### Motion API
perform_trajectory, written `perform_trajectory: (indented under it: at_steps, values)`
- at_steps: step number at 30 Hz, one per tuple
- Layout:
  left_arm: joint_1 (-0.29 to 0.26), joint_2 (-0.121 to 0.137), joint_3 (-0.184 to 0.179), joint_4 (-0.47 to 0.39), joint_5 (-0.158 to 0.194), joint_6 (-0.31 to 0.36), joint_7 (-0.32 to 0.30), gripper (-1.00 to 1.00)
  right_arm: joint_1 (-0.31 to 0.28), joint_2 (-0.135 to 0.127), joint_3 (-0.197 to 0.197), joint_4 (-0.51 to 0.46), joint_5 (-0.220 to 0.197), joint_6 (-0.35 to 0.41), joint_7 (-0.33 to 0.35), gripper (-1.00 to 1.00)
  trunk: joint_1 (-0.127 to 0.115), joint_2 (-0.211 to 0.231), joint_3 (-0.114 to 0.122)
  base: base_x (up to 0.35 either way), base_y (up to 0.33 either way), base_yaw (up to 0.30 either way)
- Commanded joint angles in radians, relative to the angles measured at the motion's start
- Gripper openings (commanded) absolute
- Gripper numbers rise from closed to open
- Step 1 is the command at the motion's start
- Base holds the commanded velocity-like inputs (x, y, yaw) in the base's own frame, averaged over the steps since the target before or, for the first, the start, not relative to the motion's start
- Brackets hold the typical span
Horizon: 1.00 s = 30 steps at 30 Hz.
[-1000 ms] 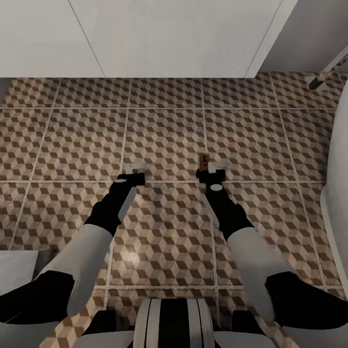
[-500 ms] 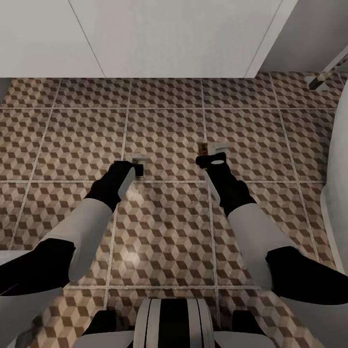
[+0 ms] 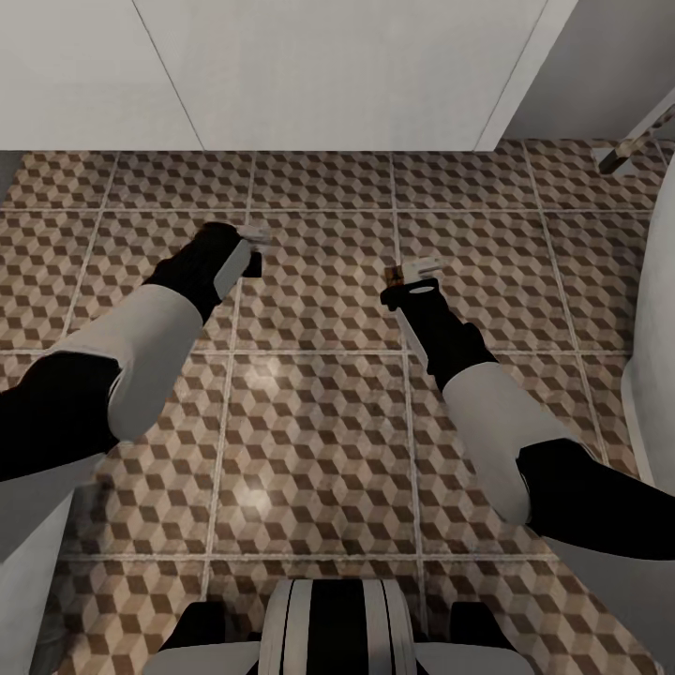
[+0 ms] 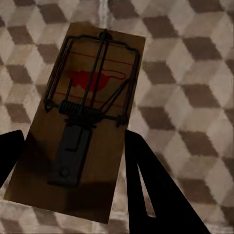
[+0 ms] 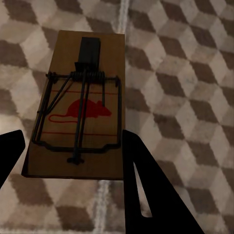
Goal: Take the four mousetraps from the cabinet in the bathroom and place them on the bathroom floor. Make sure all four end up on the same floor surface, and ensure that at least two of them are either under or directly next to the same bathroom sink.
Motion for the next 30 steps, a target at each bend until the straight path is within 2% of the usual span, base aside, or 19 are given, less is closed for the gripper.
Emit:
perform_trajectory:
  at_steps: [1, 2, 4, 10, 13, 17, 19, 23, 30]
  values:
    - [-0.003, 0.000, -0.008, 0.044, 0.008, -0.048, 0.007, -1.00, -0.001, 0.000, 0.002, 0.000, 0.010, 0.009, 0.000, -1.00, 0.000, 0.000, 0.000, 0.000, 0.000, 0.000]
    - [-0.004, 0.000, -0.008, 0.056, 0.008, -0.073, 0.007, -1.00, -0.001, 0.000, 0.002, 0.000, 0.010, 0.008, 0.000, -1.00, 0.000, 0.000, 0.000, 0.000, 0.000, 0.000]
    - [-0.006, -0.003, -0.009, 0.095, 0.009, -0.180, 0.004, -1.00, -0.001, 0.000, 0.003, 0.000, 0.010, 0.006, 0.000, -1.00, 0.000, 0.000, 0.000, 0.000, 0.000, 0.000]
    - [-0.009, -0.008, -0.014, 0.130, 0.008, -0.326, -0.006, -1.00, -0.001, 0.000, 0.005, -0.001, 0.009, -0.016, 0.015, -1.00, 0.000, 0.000, 0.000, 0.000, 0.000, 0.000]
    - [-0.005, -0.012, -0.015, 0.144, 0.009, -0.445, -0.016, -1.00, -0.001, 0.000, 0.006, -0.001, 0.009, -0.063, 0.047, -1.00, 0.000, 0.000, 0.000, 0.000, 0.000, 0.000]
    - [0.019, -0.018, -0.016, 0.212, 0.008, -0.576, -0.063, -1.00, -0.001, 0.000, 0.006, 0.000, 0.009, -0.110, 0.080, -1.00, 0.000, 0.000, 0.000, 0.000, 0.000, 0.000]
    - [0.042, -0.020, -0.016, 0.226, 0.007, -0.610, -0.075, -1.00, -0.001, 0.000, 0.006, 0.001, 0.010, -0.137, 0.087, -1.00, 0.000, 0.000, 0.000, 0.000, 0.000, 0.000]
    - [0.080, -0.020, -0.017, 0.228, 0.007, -0.636, -0.082, -1.00, -0.001, 0.000, 0.007, 0.001, 0.010, -0.185, 0.091, -1.00, 0.000, 0.000, 0.000, 0.000, 0.000, 0.000]
    - [0.150, -0.019, -0.017, 0.223, 0.007, -0.650, -0.084, -1.00, 0.001, 0.000, 0.008, 0.001, 0.012, -0.242, 0.091, -1.00, 0.000, 0.000, 0.000, 0.000, 0.000, 0.000]
